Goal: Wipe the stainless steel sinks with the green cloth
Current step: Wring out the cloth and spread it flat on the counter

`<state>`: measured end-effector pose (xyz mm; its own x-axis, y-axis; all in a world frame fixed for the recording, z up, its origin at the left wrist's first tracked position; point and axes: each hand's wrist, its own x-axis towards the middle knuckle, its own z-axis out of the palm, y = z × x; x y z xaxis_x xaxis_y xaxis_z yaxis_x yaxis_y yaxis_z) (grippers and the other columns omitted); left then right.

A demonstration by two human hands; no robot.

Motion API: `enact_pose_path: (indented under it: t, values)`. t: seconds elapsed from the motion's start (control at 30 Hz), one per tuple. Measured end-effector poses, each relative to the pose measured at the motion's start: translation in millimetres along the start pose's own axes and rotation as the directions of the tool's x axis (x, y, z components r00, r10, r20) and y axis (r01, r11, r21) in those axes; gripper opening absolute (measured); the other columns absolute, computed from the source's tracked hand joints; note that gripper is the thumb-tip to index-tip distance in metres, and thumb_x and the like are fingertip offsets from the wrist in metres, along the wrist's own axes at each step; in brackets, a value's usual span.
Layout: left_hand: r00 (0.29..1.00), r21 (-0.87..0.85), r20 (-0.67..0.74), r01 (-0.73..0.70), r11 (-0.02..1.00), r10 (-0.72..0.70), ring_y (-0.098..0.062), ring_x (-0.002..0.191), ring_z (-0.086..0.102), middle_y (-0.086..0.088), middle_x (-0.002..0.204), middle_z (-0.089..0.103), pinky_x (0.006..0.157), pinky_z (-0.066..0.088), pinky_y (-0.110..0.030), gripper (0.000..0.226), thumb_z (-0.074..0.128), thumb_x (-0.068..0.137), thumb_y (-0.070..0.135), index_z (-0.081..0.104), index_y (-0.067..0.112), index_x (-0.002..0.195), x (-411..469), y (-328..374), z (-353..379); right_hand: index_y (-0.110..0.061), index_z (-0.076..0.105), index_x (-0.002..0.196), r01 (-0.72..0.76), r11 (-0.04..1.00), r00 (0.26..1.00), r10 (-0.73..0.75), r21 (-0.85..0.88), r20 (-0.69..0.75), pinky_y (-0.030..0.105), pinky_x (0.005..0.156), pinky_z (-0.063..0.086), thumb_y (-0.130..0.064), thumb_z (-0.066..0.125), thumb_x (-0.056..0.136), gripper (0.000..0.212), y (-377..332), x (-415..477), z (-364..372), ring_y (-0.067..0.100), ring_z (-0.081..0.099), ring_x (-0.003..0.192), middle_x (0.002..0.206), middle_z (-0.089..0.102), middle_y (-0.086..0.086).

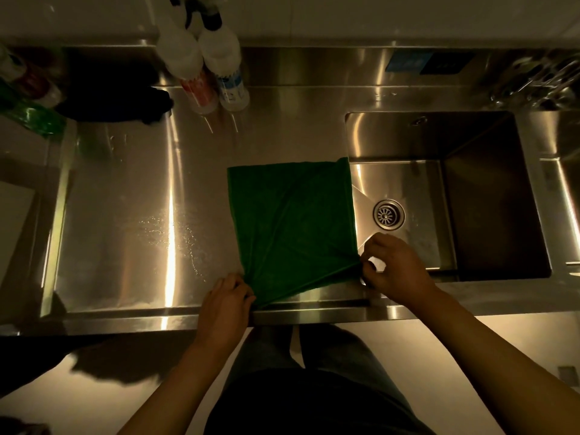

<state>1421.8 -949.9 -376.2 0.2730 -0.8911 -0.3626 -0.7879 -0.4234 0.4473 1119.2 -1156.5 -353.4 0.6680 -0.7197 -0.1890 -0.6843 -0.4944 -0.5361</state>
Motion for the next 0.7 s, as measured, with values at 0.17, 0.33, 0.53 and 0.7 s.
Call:
enact_pose_path:
  t: [0.17,0.33,0.53,0.7]
  values:
    - [0.992,-0.114,-0.120,-0.051,0.992,0.037,-0.019,0.096,0.053,-0.001,0.105,0.057,0.081,0.051,-0.037,0.002,0.069,0.095,0.014,0.067,0.015,0.096,-1.8,15.7,-5.3,-0.028,0.053,0.082,-0.085,0.995,0.993,0.080,-0.054,-0.090,0.030,0.066,0.046,-0.019,0.074,0.080,0.023,4.4,-0.5,-10.6,0.011,0.050,0.074,0.083,0.054,-0.009]
    - [0.997,0.006,0.038,-0.061,0.998,0.060,-0.023,0.105,0.054,-0.003,0.114,0.057,0.088,0.048,-0.036,0.011,0.071,0.092,0.020,0.074,0.015,0.101,-5.9,15.0,6.0,-0.020,0.069,0.084,-0.010,0.989,0.964,0.048,-0.145,0.260,0.038,0.072,0.051,-0.017,0.076,0.071,0.015,8.9,-10.7,-2.2,0.020,0.057,0.086,0.093,0.059,-0.003]
    - [0.965,-0.186,-0.079,0.231,0.955,-0.248,-0.028,0.110,0.058,-0.007,0.119,0.060,0.089,0.054,-0.046,0.031,0.068,0.097,0.036,0.064,0.016,0.120,3.9,9.5,1.8,-0.030,0.063,0.095,-0.462,0.876,0.887,0.451,0.141,0.102,0.028,0.069,0.051,-0.018,0.074,0.087,0.019,17.8,-12.3,20.1,0.012,0.063,0.082,0.095,0.063,-0.009]
    - [0.948,0.157,0.061,0.300,0.941,-0.312,-0.026,0.115,0.056,-0.005,0.124,0.061,0.091,0.051,-0.041,0.052,0.064,0.094,0.058,0.060,0.018,0.127,13.0,25.7,7.0,-0.028,0.062,0.103,-0.502,0.851,0.861,0.475,0.153,0.184,0.035,0.073,0.056,-0.036,0.078,0.085,0.026,8.6,0.9,26.8,0.014,0.064,0.078,0.089,0.065,-0.008]
